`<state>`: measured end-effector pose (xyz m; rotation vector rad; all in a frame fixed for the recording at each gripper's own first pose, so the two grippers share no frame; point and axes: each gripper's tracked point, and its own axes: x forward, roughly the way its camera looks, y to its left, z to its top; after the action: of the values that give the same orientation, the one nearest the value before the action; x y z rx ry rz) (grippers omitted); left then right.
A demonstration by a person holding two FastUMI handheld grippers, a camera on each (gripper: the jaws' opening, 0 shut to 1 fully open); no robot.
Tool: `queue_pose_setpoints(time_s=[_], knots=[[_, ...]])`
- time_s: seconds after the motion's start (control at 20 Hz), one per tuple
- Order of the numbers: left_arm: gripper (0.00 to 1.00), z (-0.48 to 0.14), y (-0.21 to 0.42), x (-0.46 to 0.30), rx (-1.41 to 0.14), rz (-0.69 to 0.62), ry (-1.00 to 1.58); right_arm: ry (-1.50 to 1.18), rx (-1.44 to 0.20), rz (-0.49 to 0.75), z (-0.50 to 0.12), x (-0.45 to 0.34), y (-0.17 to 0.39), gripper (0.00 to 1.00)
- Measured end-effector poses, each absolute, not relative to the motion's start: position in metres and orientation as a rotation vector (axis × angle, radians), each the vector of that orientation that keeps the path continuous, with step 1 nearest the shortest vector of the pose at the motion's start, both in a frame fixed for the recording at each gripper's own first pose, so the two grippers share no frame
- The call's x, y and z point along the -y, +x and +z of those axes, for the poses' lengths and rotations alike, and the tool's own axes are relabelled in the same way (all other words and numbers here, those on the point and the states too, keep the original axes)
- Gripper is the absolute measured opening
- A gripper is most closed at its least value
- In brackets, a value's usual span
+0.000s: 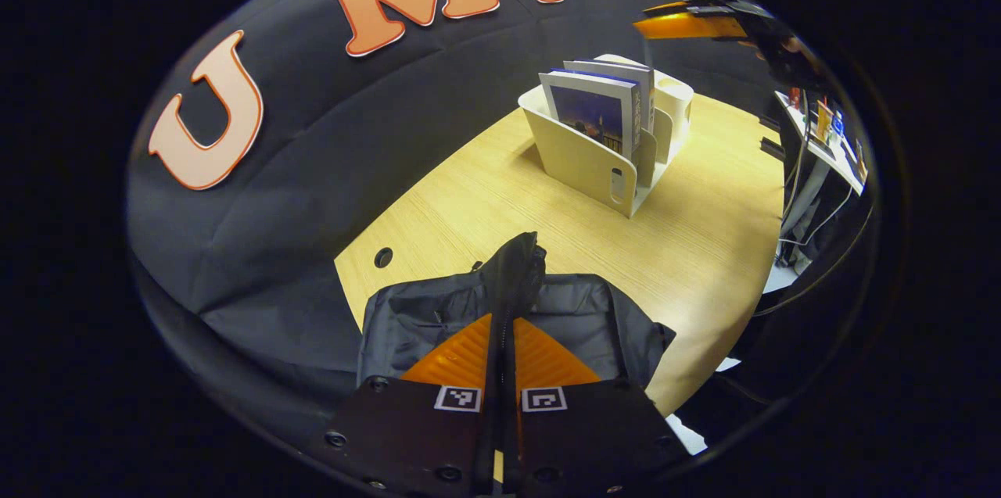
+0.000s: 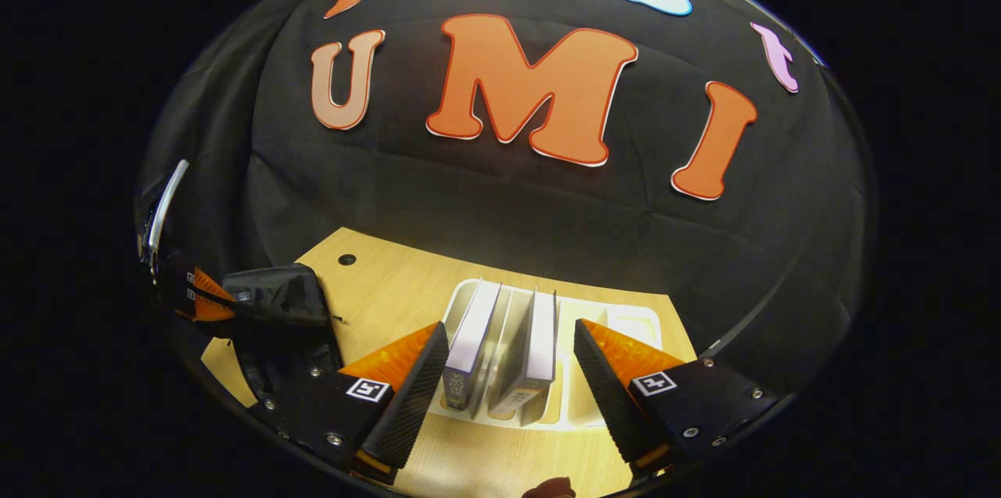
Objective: Open the schoolbag, grab two books from the bookshelf and put them into the schoolbag.
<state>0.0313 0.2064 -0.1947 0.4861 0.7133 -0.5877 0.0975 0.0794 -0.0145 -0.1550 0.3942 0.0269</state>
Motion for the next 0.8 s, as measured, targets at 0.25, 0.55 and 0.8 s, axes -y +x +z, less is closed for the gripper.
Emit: queue_pose_setpoints(time_s=[0.25,0.55,0.8], knots=[[0.05,-0.197,0.036,-0.207,-0.726,-0.676,0.413,-0.164,-0.516,0.028,-0.026,-0.092,0.125,0.97],[0.05,-0.18,0.049,-0.224,-0.728,-0.734,0.315,-0.097,-0.694,0.047,-0.049,-0.108,0.142,0.98],[0.05,-0.177,0.054,-0.235,-0.744,-0.775,0.301,0.011,-0.848,0.057,-0.076,-0.118,0.158,0.98]])
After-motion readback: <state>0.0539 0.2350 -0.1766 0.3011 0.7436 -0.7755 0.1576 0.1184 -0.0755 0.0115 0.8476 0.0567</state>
